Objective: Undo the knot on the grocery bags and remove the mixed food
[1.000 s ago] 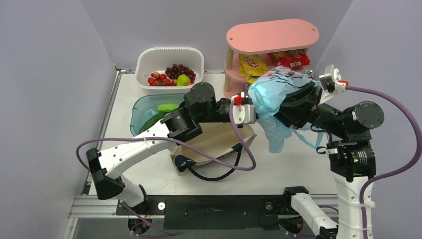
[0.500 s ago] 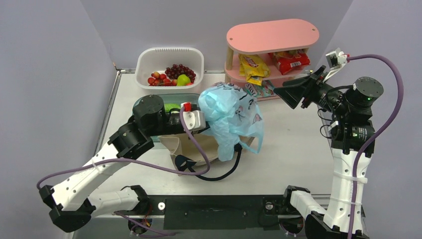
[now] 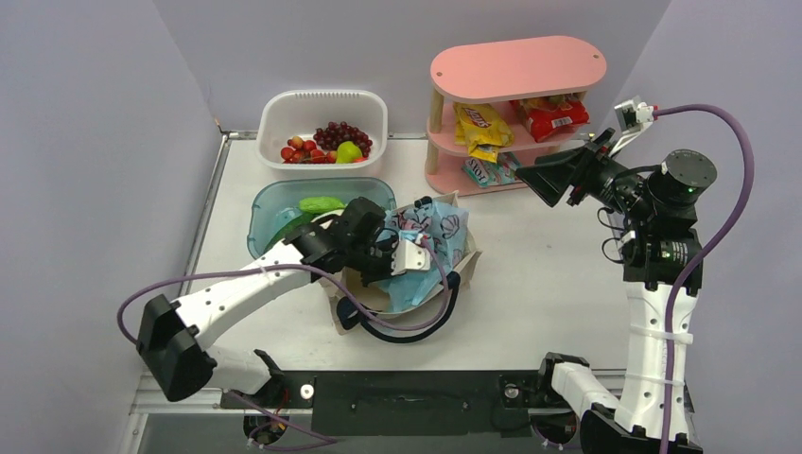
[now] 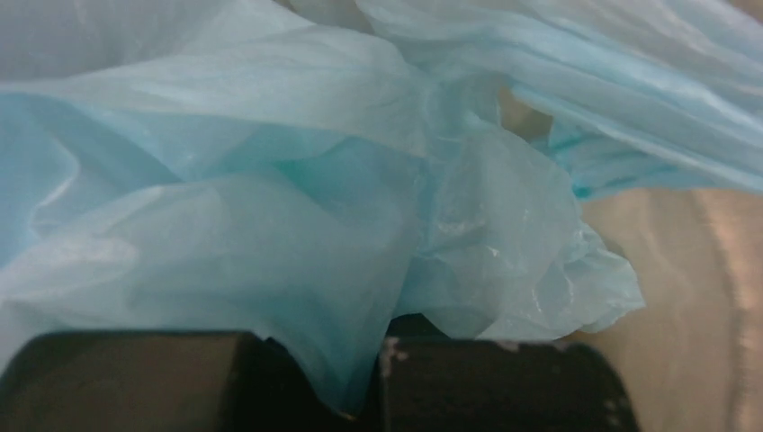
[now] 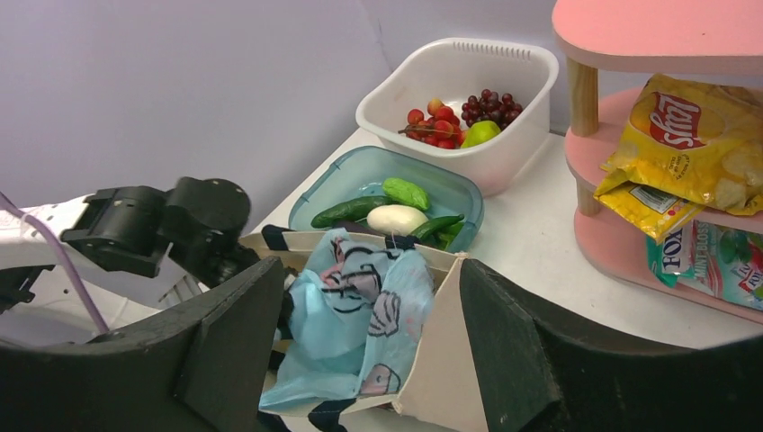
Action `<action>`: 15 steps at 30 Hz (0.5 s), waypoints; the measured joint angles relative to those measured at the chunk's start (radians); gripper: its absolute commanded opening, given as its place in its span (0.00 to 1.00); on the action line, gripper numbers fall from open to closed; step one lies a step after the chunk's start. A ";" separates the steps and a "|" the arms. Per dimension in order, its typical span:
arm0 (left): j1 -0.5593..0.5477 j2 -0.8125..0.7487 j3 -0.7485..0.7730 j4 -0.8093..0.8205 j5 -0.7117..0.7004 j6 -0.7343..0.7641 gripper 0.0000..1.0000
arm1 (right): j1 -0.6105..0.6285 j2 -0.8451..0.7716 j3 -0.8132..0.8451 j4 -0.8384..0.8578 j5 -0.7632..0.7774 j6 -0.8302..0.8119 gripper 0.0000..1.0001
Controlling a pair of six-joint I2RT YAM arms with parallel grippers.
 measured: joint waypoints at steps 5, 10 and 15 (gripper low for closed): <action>0.000 0.106 0.005 -0.079 -0.013 0.082 0.00 | 0.002 -0.013 -0.019 0.010 0.008 0.008 0.69; 0.000 0.237 0.038 -0.154 -0.039 0.155 0.00 | 0.003 -0.034 -0.027 0.005 0.022 0.008 0.70; 0.006 0.427 0.141 -0.254 -0.084 0.183 0.02 | 0.003 -0.045 -0.027 0.000 0.031 0.003 0.70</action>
